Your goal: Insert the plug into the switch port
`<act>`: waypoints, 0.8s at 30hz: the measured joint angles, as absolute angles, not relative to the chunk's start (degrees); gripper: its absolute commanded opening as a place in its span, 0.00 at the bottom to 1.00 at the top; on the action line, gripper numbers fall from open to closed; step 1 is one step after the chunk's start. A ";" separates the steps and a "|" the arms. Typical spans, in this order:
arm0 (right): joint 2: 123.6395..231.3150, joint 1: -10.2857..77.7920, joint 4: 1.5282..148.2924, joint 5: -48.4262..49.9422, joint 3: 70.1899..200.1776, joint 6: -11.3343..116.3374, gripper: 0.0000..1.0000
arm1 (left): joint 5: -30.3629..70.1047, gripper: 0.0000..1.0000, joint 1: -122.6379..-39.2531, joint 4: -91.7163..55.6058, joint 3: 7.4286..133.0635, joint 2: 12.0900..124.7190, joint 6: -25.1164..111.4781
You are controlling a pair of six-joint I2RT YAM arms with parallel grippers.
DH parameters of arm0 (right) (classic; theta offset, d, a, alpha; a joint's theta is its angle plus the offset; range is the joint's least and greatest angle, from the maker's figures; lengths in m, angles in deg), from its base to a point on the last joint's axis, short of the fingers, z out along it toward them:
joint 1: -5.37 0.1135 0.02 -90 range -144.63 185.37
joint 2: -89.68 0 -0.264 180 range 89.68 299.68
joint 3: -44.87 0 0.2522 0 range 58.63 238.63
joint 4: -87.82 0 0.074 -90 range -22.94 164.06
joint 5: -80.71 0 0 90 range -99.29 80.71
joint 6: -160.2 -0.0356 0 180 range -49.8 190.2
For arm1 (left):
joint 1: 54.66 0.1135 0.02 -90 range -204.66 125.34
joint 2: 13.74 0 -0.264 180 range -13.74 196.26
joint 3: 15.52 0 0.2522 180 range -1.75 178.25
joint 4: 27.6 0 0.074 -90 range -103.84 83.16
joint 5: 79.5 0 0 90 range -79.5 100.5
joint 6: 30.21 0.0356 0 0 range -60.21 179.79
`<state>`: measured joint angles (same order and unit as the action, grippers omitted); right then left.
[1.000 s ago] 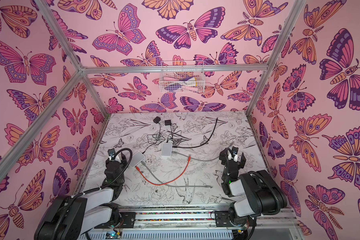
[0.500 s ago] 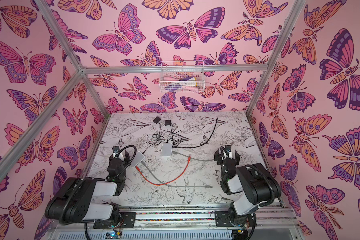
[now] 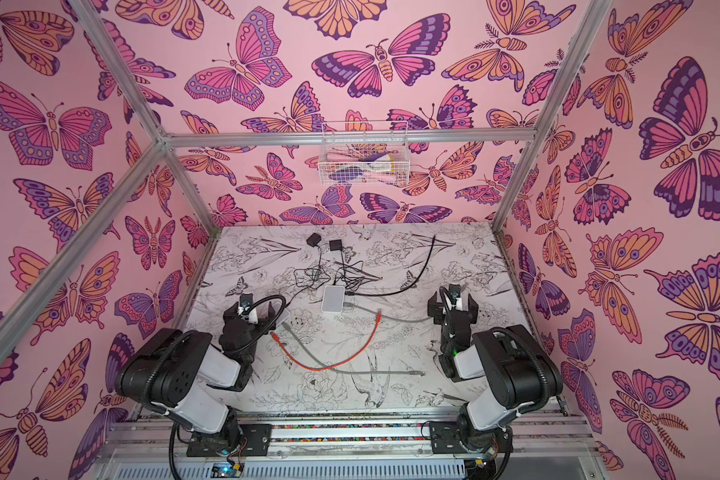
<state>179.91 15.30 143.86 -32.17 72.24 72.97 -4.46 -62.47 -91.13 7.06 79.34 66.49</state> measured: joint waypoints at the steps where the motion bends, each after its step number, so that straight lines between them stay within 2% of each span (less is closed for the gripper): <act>1: 179.32 14.36 140.54 -31.69 73.94 72.42 0.99 | -4.20 0.99 -62.36 -90.24 7.63 79.03 66.53; 4: 177.79 10.63 131.80 -28.61 79.36 70.10 0.99 | -3.13 0.99 -61.44 -86.52 9.71 77.92 66.27; 10: 176.92 8.66 124.91 -25.74 81.26 67.94 0.99 | 3.80 0.99 -55.28 -72.90 18.58 76.21 63.21; 24: 176.90 8.66 122.59 -24.63 81.07 67.13 0.99 | 9.26 0.99 -53.57 -65.89 19.65 75.58 61.61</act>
